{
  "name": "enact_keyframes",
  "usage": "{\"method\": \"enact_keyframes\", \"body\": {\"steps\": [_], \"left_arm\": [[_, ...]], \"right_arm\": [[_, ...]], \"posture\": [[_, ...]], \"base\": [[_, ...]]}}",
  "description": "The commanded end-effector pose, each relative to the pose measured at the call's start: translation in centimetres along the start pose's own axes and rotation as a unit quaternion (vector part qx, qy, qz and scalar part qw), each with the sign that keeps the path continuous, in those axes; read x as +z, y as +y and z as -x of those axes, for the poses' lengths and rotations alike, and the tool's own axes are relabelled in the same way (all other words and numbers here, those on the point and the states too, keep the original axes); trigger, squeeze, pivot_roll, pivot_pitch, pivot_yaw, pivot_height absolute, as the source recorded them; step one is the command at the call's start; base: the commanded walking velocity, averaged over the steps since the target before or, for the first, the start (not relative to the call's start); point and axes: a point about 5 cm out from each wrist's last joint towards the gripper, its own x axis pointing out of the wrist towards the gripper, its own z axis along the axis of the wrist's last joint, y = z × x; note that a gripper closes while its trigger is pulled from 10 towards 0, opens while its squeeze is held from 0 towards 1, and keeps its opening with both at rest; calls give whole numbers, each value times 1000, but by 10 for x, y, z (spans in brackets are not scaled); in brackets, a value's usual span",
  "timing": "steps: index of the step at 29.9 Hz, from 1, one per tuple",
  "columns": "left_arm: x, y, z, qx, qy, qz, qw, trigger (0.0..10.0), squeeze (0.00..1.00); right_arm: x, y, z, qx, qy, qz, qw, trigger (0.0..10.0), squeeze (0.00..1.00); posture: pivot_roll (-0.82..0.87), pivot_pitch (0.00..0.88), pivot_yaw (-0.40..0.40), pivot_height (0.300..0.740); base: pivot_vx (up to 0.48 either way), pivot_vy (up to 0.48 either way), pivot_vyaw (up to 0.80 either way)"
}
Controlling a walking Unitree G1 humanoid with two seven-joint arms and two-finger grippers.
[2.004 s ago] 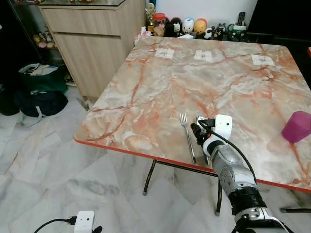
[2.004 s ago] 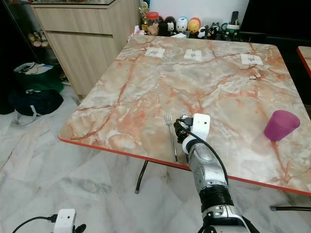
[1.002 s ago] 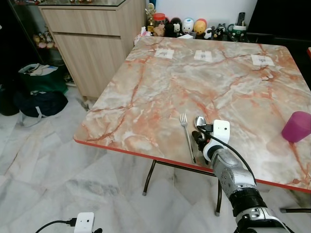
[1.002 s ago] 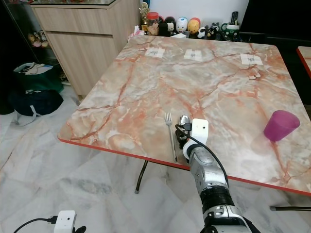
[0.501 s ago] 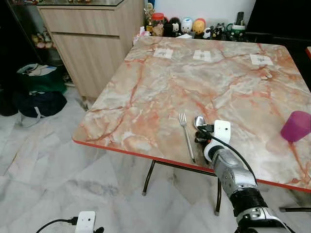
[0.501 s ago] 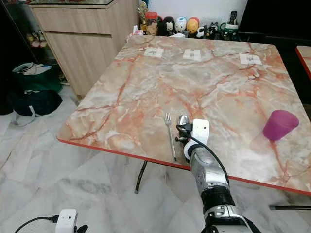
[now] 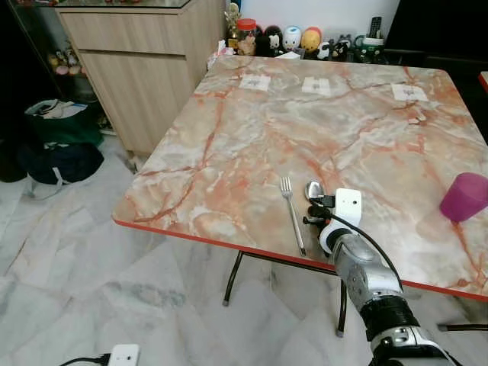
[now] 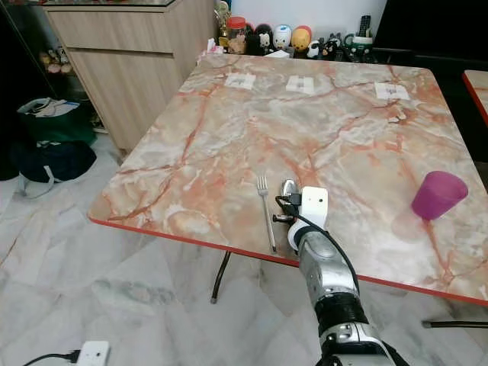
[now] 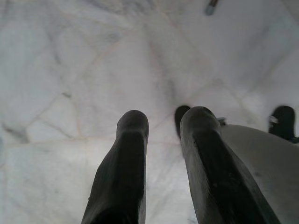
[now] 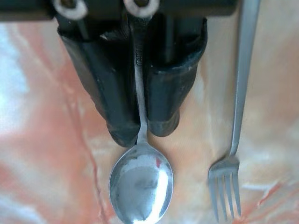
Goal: Setting the table
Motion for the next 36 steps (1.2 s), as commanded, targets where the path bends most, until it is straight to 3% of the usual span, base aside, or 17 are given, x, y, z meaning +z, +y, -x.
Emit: {"method": "enact_keyframes", "body": {"steps": [1, 5, 9, 10, 12, 16, 19, 26, 36], "left_arm": [[-12, 2, 3, 3, 23, 9, 1000, 10000, 0], [-10, -10, 1, -2, 19, 6, 1000, 10000, 0], [-8, -23, -2, -7, 17, 1, 1000, 10000, 0], [-7, -36, -3, -14, 17, -7, 1000, 10000, 0], [-6, -43, -4, -17, 16, -14, 1000, 10000, 0], [-5, -45, -5, -18, 15, -15, 1000, 10000, 0], [-5, -44, -5, -16, 13, -15, 1000, 10000, 0], [-4, -39, -4, -12, 9, -16, 1000, 10000, 0], [1, -41, -6, -11, 0, -16, 1000, 10000, 0]], "right_arm": [[15, 1, 5, -3, -64, 42, 997, 10000, 0], [31, 0, 15, -16, -135, 15, 991, 10000, 0], [42, -1, 27, -16, -191, 29, 981, 10000, 0], [47, -1, 36, -18, -219, 36, 975, 10000, 0], [52, -1, 45, -16, -243, 47, 969, 10000, 0], [56, -1, 55, -14, -264, 64, 962, 10000, 0], [61, -5, 59, -30, -279, 41, 959, 10000, 0], [67, -2, 59, -28, -285, 41, 957, 10000, 0], [76, 4, 59, -22, -301, 37, 953, 10000, 0]], "posture": [[-39, 99, 21, 740], [-43, 96, 19, 740], [-50, 93, 18, 740], [-54, 91, 16, 740], [-57, 91, 15, 740], [-62, 91, 13, 740], [-66, 89, 12, 740], [-68, 84, 7, 740], [-64, 89, 11, 740]], "base": [[0, 0, 0], [0, 0, 0], [0, 0, 0], [0, 0, 0], [0, -150, 0], [0, -360, 0], [0, -414, -525], [0, -430, -777], [0, -427, 0]]}}
